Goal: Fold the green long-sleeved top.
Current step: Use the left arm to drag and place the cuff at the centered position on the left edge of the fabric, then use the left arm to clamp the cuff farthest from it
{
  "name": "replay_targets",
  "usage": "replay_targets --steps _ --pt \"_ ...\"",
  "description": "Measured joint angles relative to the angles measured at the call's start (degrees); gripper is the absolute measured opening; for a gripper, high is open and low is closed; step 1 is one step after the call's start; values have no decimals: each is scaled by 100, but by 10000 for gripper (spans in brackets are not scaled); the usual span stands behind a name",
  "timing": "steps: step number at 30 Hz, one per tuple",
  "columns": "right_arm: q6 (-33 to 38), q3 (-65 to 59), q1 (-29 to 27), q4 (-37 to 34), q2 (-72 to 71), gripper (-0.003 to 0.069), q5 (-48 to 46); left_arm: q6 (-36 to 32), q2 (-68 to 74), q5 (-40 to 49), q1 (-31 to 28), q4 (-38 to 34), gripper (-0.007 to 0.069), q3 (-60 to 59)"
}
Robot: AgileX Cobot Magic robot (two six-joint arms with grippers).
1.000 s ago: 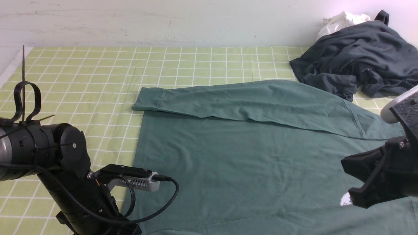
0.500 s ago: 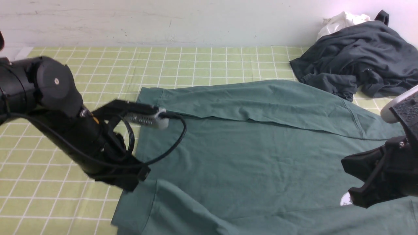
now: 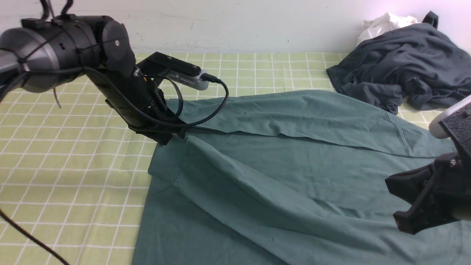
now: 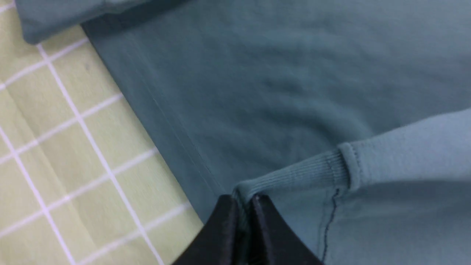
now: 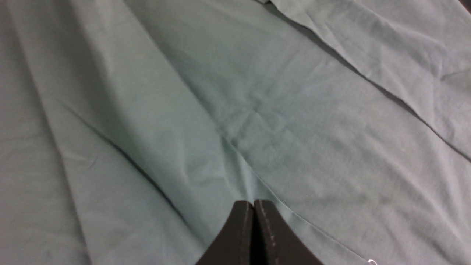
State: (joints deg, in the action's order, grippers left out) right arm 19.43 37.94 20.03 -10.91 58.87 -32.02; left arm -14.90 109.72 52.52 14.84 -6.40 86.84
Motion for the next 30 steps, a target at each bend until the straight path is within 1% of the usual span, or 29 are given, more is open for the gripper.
replay_targets --steps 4,5,7,8,10,14,15,17,20,22,27,29,30 --pt "0 0 0 48 0 -15 0 327 735 340 -108 182 22 863" --pt "0 0 0 48 0 -15 0 343 865 485 -136 189 30 1041" --pt "0 0 0 48 0 -15 0 342 1174 797 -178 212 70 1504" --pt "0 0 0 48 0 -15 0 342 1200 826 -184 212 75 1544" --pt "0 0 0 49 0 -15 0 309 1477 1061 -190 269 165 1988" --pt "0 0 0 49 0 -15 24 464 1728 983 -237 343 328 2590" --pt "0 0 0 54 0 -15 31 563 1769 932 -266 343 353 2668" --pt "0 0 0 54 6 -15 50 904 1891 803 -382 274 431 2936" --pt "0 0 0 49 63 -15 108 1296 2163 749 -646 27 497 3196" --pt "0 0 0 26 138 -15 114 1533 2393 726 -825 -186 514 3308" --pt "0 0 0 -142 287 -15 125 2048 2872 654 -1137 -782 519 3380" --pt "0 0 0 -162 293 -15 125 2111 2896 555 -1182 -996 495 3409" --pt "0 0 0 -170 293 -15 125 2107 2920 514 -1189 -1065 468 3422"
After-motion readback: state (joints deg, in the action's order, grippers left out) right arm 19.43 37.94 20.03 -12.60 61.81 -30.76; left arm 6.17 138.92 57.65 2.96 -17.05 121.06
